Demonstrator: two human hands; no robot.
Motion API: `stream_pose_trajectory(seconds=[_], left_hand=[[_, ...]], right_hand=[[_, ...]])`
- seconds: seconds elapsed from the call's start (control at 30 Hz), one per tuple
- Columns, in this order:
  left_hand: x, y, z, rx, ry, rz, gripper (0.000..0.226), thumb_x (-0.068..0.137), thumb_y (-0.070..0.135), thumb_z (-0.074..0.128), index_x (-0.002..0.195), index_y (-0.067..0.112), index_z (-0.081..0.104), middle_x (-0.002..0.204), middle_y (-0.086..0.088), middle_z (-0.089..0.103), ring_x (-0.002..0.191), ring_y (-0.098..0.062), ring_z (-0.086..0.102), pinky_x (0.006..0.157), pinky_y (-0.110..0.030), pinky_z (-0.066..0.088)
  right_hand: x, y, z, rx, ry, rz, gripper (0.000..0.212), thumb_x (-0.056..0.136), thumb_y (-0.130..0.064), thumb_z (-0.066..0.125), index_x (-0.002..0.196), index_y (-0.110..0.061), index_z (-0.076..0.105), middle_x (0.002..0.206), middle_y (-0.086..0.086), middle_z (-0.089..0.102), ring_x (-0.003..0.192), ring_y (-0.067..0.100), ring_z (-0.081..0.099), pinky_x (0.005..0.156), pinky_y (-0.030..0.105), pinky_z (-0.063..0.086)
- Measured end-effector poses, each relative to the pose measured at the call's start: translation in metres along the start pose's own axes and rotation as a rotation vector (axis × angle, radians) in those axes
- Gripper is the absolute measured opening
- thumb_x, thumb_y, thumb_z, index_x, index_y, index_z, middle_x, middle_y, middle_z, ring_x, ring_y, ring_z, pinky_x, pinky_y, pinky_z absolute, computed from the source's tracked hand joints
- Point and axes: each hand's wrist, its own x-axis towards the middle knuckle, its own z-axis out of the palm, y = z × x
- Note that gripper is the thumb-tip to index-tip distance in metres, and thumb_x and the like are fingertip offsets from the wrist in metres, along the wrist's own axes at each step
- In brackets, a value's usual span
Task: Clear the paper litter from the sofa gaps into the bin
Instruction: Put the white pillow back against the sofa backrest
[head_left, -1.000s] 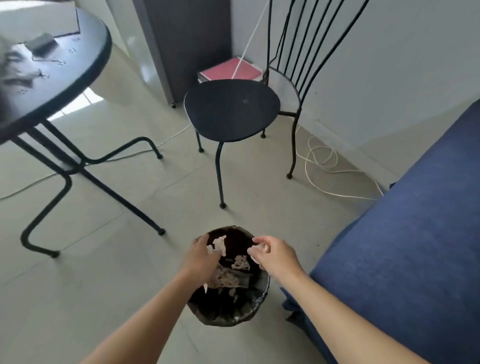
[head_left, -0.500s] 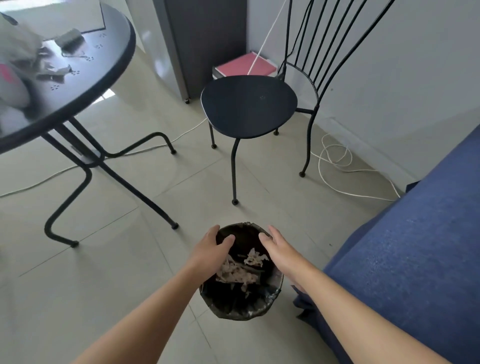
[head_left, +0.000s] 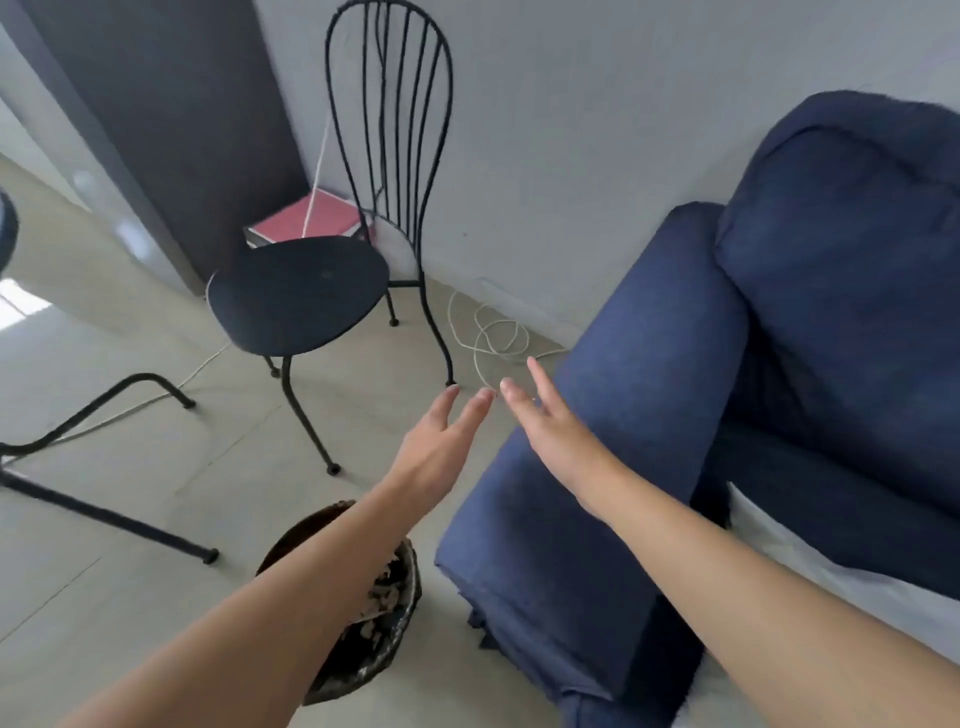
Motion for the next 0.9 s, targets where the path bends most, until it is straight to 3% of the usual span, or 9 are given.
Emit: stream_pose_trajectory(seconds=[0.1,0.17,0.23,0.4,0.57,0.67,0.73,0.8,0.9], left_hand=[[-0.011,0.042,0.062,0.037,-0.104,0.032,0.077,0.088,0.07,0.044,0.154,0.035,0.027,0.153,0.009,0.038,0.113,-0.007,0.048,0.077,-0.011,0.038],[-0.02,0.065,0.107,0.1,-0.181,0.059,0.082,0.081,0.077,0.044,0.152,0.041,0.026,0.156,0.012,0.032,0.125,-0.01,0.048,0.095,-0.024,0.043],[-0.03,0.083,0.153,0.236,-0.245,0.107,0.082,0.081,0.077,0.042,0.152,0.041,0.024,0.16,0.011,0.024,0.143,-0.015,0.031,0.113,-0.041,0.033],[-0.046,0.093,0.263,0.44,-0.368,0.219,0.082,0.085,0.073,0.042,0.155,0.035,0.021,0.163,0.011,0.015,0.15,-0.012,0.002,0.12,-0.041,0.013],[-0.046,0.053,0.35,0.434,-0.524,0.044,0.104,0.073,0.082,0.051,0.156,0.038,0.006,0.164,0.008,0.008,0.15,-0.018,0.01,0.119,-0.042,0.02],[-0.04,0.025,0.389,0.48,-0.46,-0.169,0.125,0.059,0.086,0.06,0.153,0.044,-0.011,0.165,-0.004,-0.001,0.146,-0.03,0.022,0.109,-0.04,0.033],[-0.036,0.01,0.408,0.474,-0.415,-0.302,0.133,0.061,0.077,0.069,0.151,0.039,-0.02,0.163,-0.009,0.0,0.142,-0.034,0.026,0.103,-0.037,0.036],[-0.033,0.001,0.421,0.527,-0.402,-0.316,0.134,0.063,0.069,0.075,0.153,0.034,-0.018,0.157,-0.012,0.02,0.133,-0.034,0.039,0.094,-0.033,0.041],[-0.027,0.01,0.437,0.658,-0.347,-0.151,0.107,0.068,0.059,0.073,0.149,0.027,0.012,0.123,-0.005,0.048,0.1,-0.027,0.054,0.081,-0.035,0.047]], right_hand=[[-0.03,0.02,-0.083,0.037,0.154,0.013,0.068,0.095,-0.063,0.042,0.155,-0.048,0.015,0.164,-0.011,0.024,0.15,0.012,0.025,0.113,0.033,0.023],[-0.056,0.042,-0.136,0.055,0.257,0.048,0.069,0.093,-0.064,0.044,0.155,-0.049,0.017,0.163,-0.015,0.024,0.15,0.009,0.025,0.111,0.031,0.023],[-0.084,0.072,-0.186,0.049,0.34,0.094,0.07,0.093,-0.063,0.045,0.155,-0.047,0.018,0.163,-0.016,0.024,0.151,0.011,0.024,0.115,0.032,0.023],[-0.146,0.174,-0.283,-0.014,0.509,0.275,0.072,0.095,-0.058,0.046,0.158,-0.037,0.017,0.166,-0.007,0.02,0.15,0.017,0.026,0.115,0.036,0.024],[-0.191,0.296,-0.33,-0.039,0.587,0.538,0.087,0.087,-0.07,0.047,0.158,-0.04,0.007,0.168,0.006,0.009,0.154,0.026,0.013,0.119,0.046,0.02],[-0.209,0.357,-0.333,0.054,0.569,0.71,0.111,0.072,-0.083,0.05,0.156,-0.041,-0.009,0.169,0.004,0.006,0.155,0.032,0.003,0.121,0.052,0.015],[-0.217,0.376,-0.329,0.22,0.531,0.75,0.121,0.069,-0.083,0.057,0.156,-0.037,-0.013,0.166,0.001,0.018,0.152,0.031,0.018,0.121,0.047,0.021],[-0.219,0.387,-0.326,0.352,0.527,0.687,0.127,0.06,-0.08,0.066,0.158,-0.034,0.002,0.155,-0.005,0.042,0.139,0.025,0.045,0.116,0.041,0.033],[-0.209,0.386,-0.333,0.356,0.589,0.564,0.101,0.064,-0.07,0.071,0.15,-0.035,0.032,0.13,-0.017,0.062,0.118,0.014,0.061,0.108,0.04,0.044]])
